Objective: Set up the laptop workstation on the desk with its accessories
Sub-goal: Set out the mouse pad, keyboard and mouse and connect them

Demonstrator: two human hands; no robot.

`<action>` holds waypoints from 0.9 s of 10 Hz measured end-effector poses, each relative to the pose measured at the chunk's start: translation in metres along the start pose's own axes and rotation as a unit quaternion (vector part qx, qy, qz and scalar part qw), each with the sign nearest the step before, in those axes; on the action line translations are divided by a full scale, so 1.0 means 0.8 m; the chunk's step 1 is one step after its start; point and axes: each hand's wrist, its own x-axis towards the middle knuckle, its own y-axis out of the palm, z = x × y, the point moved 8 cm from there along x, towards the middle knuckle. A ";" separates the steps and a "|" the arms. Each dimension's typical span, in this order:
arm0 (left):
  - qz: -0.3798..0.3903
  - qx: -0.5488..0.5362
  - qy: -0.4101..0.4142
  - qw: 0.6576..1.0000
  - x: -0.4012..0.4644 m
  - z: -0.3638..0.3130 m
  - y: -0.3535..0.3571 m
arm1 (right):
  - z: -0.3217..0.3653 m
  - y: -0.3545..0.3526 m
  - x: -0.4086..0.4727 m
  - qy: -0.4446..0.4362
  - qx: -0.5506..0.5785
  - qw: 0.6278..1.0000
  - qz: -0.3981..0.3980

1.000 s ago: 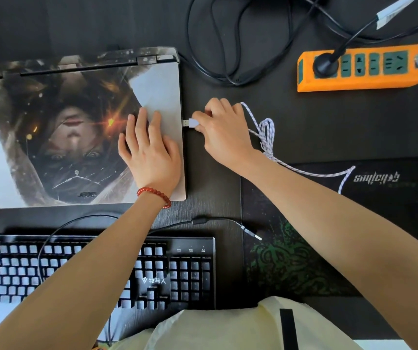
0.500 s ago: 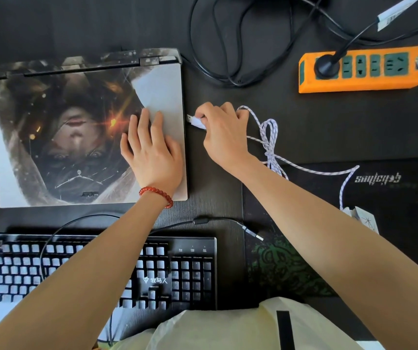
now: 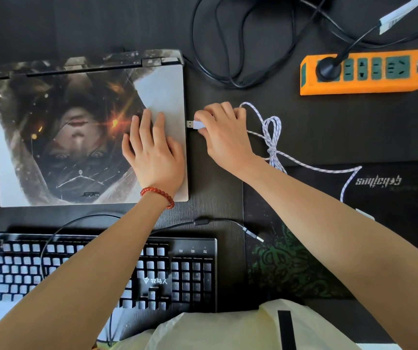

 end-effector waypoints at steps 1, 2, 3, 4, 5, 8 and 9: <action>0.002 0.001 0.002 1.000 0.000 0.000 0.001 | -0.001 0.001 -0.002 0.004 0.012 1.000 -0.015; 0.002 0.002 0.001 1.000 0.000 0.001 0.001 | -0.001 0.002 0.000 0.008 0.030 0.999 -0.025; 0.000 0.006 0.004 1.000 0.000 0.000 0.001 | -0.001 0.000 0.001 -0.005 0.032 0.999 -0.030; -0.001 0.011 0.007 1.000 0.000 -0.001 0.002 | 0.000 0.000 0.005 -0.022 0.018 0.999 -0.028; 0.008 0.010 0.007 1.000 -0.001 -0.001 0.003 | -0.002 0.001 0.005 -0.014 0.037 0.999 -0.026; 0.019 0.005 0.005 1.000 0.001 0.000 0.004 | 0.006 0.010 0.011 -0.001 0.080 0.997 -0.005; 0.023 0.006 0.010 1.000 0.000 -0.001 0.005 | 0.005 0.011 0.011 0.003 0.086 0.996 -0.005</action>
